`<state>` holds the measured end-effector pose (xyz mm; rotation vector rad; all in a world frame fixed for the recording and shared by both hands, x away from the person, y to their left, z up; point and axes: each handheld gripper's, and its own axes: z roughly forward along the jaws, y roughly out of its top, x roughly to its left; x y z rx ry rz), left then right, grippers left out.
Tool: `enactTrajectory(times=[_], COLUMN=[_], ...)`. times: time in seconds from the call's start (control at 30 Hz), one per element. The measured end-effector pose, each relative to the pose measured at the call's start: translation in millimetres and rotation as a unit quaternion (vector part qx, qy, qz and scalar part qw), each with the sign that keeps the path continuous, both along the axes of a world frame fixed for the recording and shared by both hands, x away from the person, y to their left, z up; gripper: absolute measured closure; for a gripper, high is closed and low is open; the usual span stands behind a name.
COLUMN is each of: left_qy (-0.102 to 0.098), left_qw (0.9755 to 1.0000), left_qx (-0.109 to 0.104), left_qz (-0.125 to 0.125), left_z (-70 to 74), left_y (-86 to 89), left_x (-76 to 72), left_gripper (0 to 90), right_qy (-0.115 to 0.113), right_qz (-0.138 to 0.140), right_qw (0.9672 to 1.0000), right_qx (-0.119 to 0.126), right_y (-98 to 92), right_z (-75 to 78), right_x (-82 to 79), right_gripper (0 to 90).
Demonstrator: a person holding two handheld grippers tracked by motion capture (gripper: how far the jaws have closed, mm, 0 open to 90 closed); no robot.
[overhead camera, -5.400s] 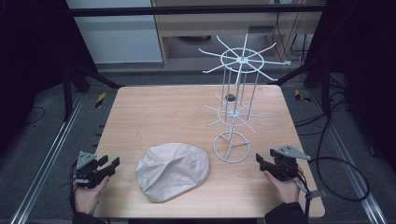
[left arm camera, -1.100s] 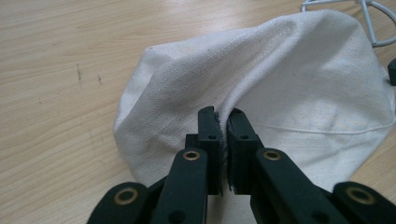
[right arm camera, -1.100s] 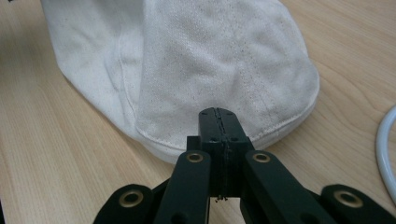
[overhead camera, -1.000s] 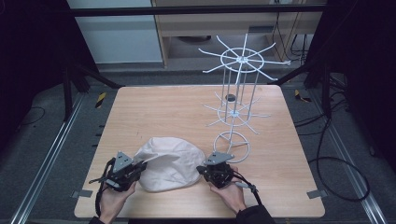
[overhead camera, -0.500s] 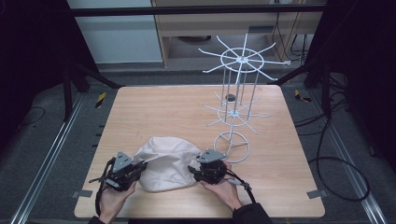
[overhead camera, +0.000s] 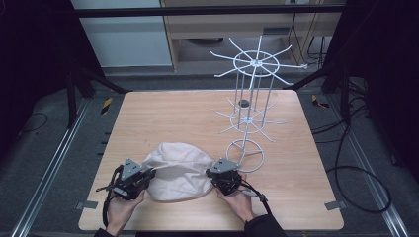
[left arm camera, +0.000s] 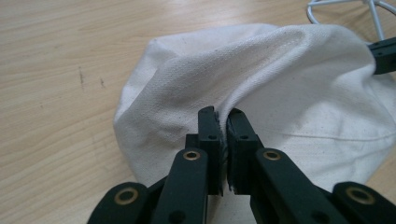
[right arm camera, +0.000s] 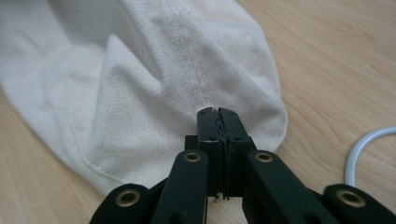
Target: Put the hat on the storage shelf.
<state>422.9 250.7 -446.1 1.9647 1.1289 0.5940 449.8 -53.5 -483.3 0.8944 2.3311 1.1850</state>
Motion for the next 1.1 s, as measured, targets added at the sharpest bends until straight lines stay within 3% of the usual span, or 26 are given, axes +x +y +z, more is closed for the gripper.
enactTrajectory(times=[0.4, 0.57, 0.77, 0.93, 1.03, 1.1], left_qy=[-0.021, -0.02, -0.024, -0.024, -0.015, 0.0], left_qw=[0.9996, 0.9995, 0.9996, 0.9994, 0.9994, 0.9995], left_qx=[0.005, 0.013, -0.005, -0.019, -0.021, -0.016], left_qz=[0.02, 0.019, 0.015, 0.017, 0.024, 0.028], left_z=[1.6, -0.9, 4.1, 11.4, 11.7, 5.4], left_y=[-7.6, -7.0, 4.4, 22.5, 32.6, 36.7], left_x=[34.4, 38.3, 30.4, 9.8, -3.9, -11.8], left_gripper=[86.1, 85.5, 70.9, 62.4, 64.3, 70.3], right_qy=[0.031, 0.033, 0.023, 0.0, 0.0, 0.002], right_qz=[0.05, 0.06, 0.057, 0.034, 0.009, -0.006], right_qw=[0.9979, 0.9974, 0.9974, 0.9973, 0.9978, 0.9984], right_qx=[0.026, 0.021, 0.037, 0.065, 0.066, 0.056], right_y=[4.2, 13.3, 7.8, -7.1, -15.3, -18.6], right_z=[9.4, 7.5, 13.6, 28.5, 27.9, 23.5], right_x=[-18.2, -24.4, -26.2, -22.1, -12.4, -5.8], right_gripper=[89.8, 89.5, 88.0, 89.8, 90.0, 90.0])
